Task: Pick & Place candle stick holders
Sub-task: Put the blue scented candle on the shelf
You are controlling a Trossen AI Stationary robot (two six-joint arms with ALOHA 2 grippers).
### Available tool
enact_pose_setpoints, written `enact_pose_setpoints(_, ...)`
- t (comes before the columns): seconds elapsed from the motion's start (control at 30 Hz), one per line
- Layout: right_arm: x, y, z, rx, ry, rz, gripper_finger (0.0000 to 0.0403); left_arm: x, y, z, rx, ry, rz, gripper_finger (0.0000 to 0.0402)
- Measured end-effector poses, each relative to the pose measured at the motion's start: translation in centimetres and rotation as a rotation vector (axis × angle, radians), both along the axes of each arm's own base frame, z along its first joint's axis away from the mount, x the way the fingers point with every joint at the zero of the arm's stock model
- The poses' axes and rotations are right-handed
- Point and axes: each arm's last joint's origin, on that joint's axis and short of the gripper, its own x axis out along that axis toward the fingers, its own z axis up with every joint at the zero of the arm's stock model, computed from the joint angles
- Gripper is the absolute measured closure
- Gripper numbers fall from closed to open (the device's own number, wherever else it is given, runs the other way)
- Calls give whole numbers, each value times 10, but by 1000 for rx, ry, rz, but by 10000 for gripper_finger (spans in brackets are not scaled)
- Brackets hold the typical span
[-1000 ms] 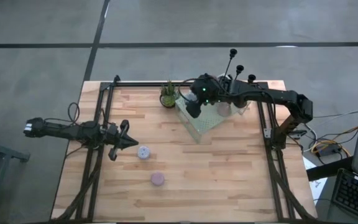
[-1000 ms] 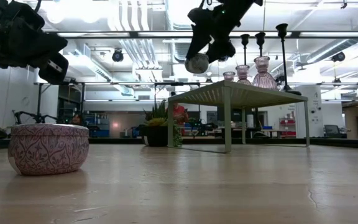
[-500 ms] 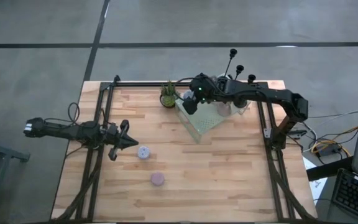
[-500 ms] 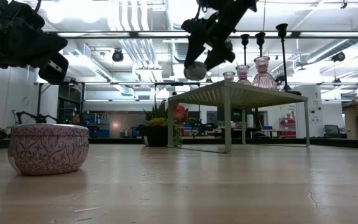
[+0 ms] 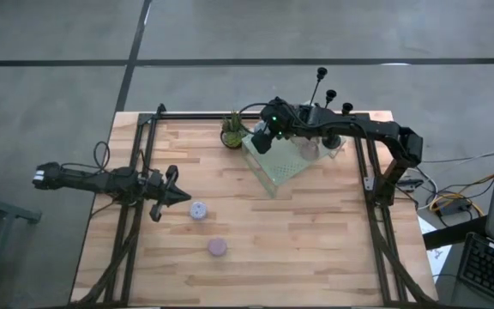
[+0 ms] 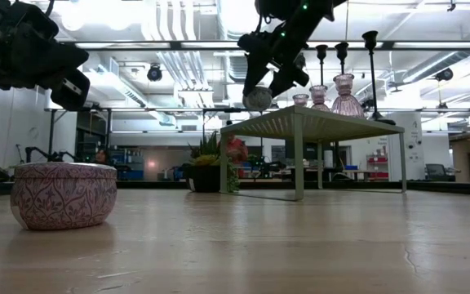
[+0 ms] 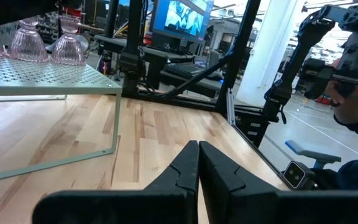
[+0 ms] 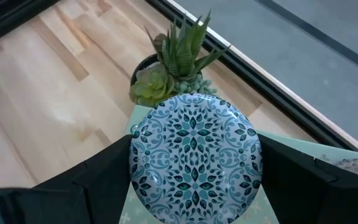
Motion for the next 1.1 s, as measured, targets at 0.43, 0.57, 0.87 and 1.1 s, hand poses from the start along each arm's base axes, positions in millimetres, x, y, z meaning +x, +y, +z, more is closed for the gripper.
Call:
enact_pose_setpoints(0.43,13,-4,-25,10,66,6,103,0,0,0,0,0,0,387)
enact_pose_setpoints(0.57,12,-7,-26,2,73,-7,103,0,0,0,0,0,0,387)
enact_pose_setpoints(0.87,9,-12,-27,2,88,-28,96,0,0,0,0,0,0,387)
enact_pose_setpoints(1.1,6,-12,-30,13,117,-30,94,0,0,0,0,0,0,387)
